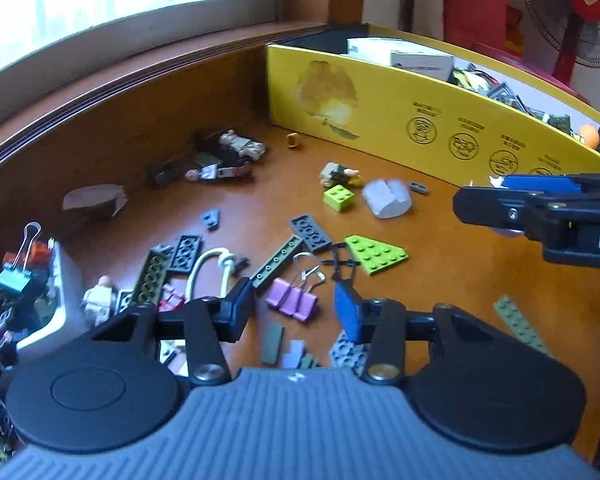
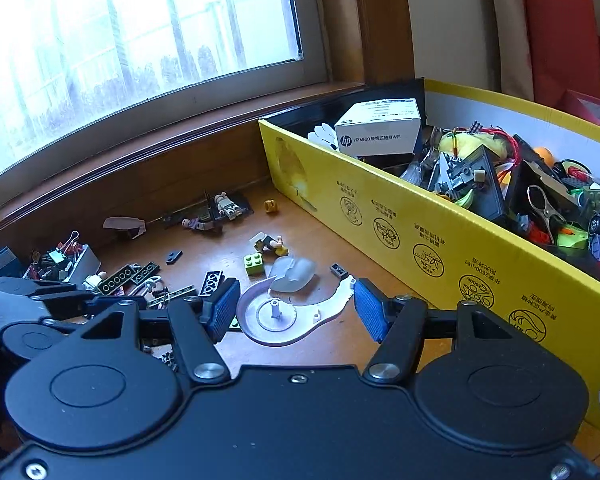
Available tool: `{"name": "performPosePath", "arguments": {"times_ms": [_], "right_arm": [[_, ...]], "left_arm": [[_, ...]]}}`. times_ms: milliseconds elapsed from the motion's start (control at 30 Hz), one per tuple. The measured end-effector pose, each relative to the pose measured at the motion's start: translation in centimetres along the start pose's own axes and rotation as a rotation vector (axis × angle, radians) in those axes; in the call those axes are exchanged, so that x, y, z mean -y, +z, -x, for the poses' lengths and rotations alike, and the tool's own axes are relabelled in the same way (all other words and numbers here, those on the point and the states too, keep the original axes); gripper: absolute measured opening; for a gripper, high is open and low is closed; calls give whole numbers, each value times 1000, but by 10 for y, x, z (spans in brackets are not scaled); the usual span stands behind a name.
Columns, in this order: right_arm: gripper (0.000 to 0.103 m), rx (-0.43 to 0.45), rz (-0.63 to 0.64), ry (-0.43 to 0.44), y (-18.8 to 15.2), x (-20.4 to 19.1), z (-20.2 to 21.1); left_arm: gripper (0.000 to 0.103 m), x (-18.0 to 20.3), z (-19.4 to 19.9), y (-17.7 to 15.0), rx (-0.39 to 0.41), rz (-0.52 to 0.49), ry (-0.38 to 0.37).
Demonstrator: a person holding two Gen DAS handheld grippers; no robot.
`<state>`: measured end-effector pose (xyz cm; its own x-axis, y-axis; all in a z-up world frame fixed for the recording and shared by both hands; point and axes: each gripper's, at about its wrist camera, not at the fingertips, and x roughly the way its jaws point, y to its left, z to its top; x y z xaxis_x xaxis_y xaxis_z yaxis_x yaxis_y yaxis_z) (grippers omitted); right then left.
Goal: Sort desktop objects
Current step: 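Grasp the purple binder clips with the left gripper, then carry the purple clips to the yellow box with the left gripper while the right carries the dispenser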
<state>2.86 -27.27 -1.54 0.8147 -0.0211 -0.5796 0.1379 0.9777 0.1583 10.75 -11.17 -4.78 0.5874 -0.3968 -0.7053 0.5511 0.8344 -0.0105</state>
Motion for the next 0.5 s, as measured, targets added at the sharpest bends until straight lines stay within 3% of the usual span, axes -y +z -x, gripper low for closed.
{"name": "performPosePath", "arguments": {"times_ms": [33,67,500], "right_arm": [[61,2,-2,-3,0,1,1],[61,4,-6,-8,-1,2,2],[61,23,-24,4,-3,5,20]], "left_arm": [[49,2,0,0,0,-5,-2],[32,4,0,0,3,-6,-3],[32,8,26,1,36,17,17]]}}
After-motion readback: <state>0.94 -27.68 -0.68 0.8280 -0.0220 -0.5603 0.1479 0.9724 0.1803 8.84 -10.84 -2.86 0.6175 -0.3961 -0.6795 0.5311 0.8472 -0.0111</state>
